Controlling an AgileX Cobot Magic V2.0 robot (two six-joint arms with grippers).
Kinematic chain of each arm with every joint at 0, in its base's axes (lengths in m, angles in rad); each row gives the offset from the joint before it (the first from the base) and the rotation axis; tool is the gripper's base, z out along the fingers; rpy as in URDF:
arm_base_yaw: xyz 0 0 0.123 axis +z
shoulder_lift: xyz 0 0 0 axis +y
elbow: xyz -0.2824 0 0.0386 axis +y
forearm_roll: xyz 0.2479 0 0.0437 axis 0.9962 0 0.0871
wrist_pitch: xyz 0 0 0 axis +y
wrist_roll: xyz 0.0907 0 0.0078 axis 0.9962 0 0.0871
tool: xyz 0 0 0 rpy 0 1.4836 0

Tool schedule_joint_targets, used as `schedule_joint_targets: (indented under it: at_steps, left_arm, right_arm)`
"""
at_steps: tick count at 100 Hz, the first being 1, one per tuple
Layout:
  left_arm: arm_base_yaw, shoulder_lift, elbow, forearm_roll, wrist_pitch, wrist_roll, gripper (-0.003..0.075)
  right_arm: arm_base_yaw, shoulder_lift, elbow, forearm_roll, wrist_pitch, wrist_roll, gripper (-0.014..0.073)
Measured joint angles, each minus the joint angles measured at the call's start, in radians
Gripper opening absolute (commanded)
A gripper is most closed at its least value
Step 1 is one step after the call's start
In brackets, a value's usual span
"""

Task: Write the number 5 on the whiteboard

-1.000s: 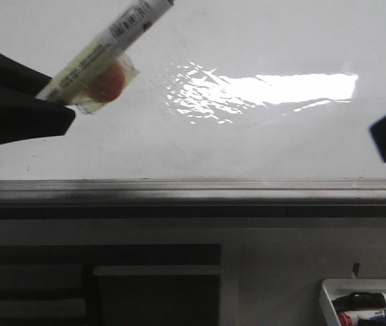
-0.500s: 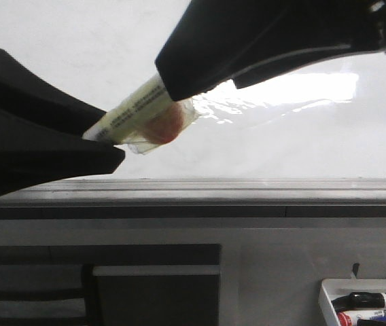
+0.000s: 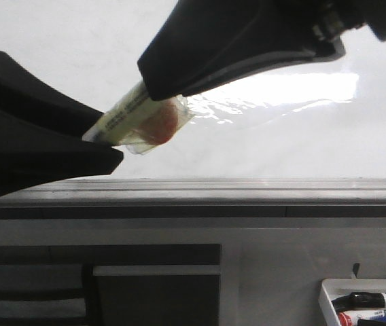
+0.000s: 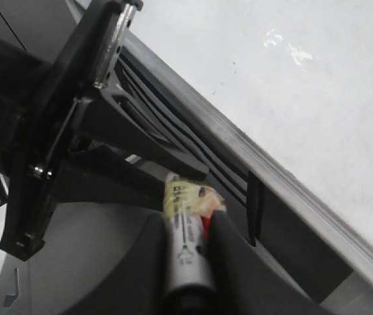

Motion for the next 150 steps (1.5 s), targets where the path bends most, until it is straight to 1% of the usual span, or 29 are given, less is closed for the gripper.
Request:
schedule_joint_targets:
  at_steps: [4,9,13,14,16,21,26,31,39,48,58,69,74,82,91,101,120,137,150]
  left_arm:
    - [0.0,0.0,0.0,0.0,0.0,0.0,0.0001]
    - [0.0,0.0,0.0,0.0,0.0,0.001,0.0062]
    - [0.0,0.0,0.0,0.0,0.0,0.001,0.0142]
    - [0.0,0.0,0.0,0.0,0.0,0.001,0.0173]
    - [0.0,0.0,0.0,-0.002,0.0,0.001,0.0205]
    - [0.0,0.0,0.0,-0.008,0.0,-0.012,0.0333]
    - [0.0,0.0,0.0,-0.023,-0.003,-0.022,0.0419]
    - [0.0,0.0,0.0,-0.048,-0.003,-0.029,0.0459]
    - [0.0,-0.013,0.0,-0.104,0.007,-0.034,0.0458]
    - [0.0,-0.052,0.0,-0.163,0.054,-0.05,0.0458]
    - [0.0,-0.135,0.0,-0.241,0.128,-0.086,0.0458]
    - [0.0,-0.234,0.0,-0.341,0.238,-0.098,0.0456]
    - [0.0,-0.283,0.0,-0.37,0.277,-0.103,0.0444]
    - [0.0,-0.339,0.0,-0.399,0.317,-0.104,0.0401]
    - [0.0,-0.377,0.0,-0.413,0.328,-0.104,0.0362]
    - [0.028,-0.381,0.0,-0.417,0.339,-0.104,0.036]
    - [0.116,-0.381,0.002,-0.451,0.325,-0.104,0.0359]
    - [0.156,-0.381,0.002,-0.458,0.282,-0.105,0.0357]
    - [0.158,-0.381,0.002,-0.458,0.278,-0.105,0.0357]
  right_arm:
    - [0.0,0.0,0.0,0.0,0.002,0.0,-0.0062]
    - [0.0,0.0,0.0,0.001,0.002,0.0,-0.0062]
    - [0.0,0.0,0.0,0.002,0.002,0.0,-0.0062]
    - [0.001,0.0,0.0,0.002,0.002,0.0,-0.0062]
    - [0.001,0.0,0.0,0.002,0.002,0.0,-0.0062]
    - [0.001,0.0,0.0,-0.004,0.006,-0.006,-0.0062]
    - [-0.004,0.0,0.0,-0.013,0.014,-0.008,-0.0062]
    - [-0.009,0.002,0.0,-0.015,0.014,-0.01,-0.0062]
    - [-0.009,0.002,0.0,-0.015,0.018,-0.01,-0.0062]
    - [-0.011,0.002,0.0,-0.009,0.026,-0.01,-0.0062]
    - [-0.03,0.005,-0.024,-0.008,0.05,-0.01,-0.0062]
    - [-0.063,0.026,-0.082,-0.008,0.081,-0.01,-0.0062]
    - [-0.082,0.04,-0.113,-0.008,0.088,-0.01,-0.0062]
    - [-0.117,0.069,-0.162,-0.008,0.091,-0.01,-0.0062]
    - [-0.157,0.107,-0.227,-0.008,0.095,-0.01,-0.0062]
    - [-0.194,0.154,-0.308,-0.008,0.113,-0.013,-0.0062]
    - [-0.238,0.25,-0.423,-0.008,0.144,-0.043,-0.0062]
    - [-0.248,0.301,-0.432,-0.008,0.173,-0.047,-0.0062]
    - [-0.246,0.302,-0.384,0.024,0.184,-0.049,-0.0062]
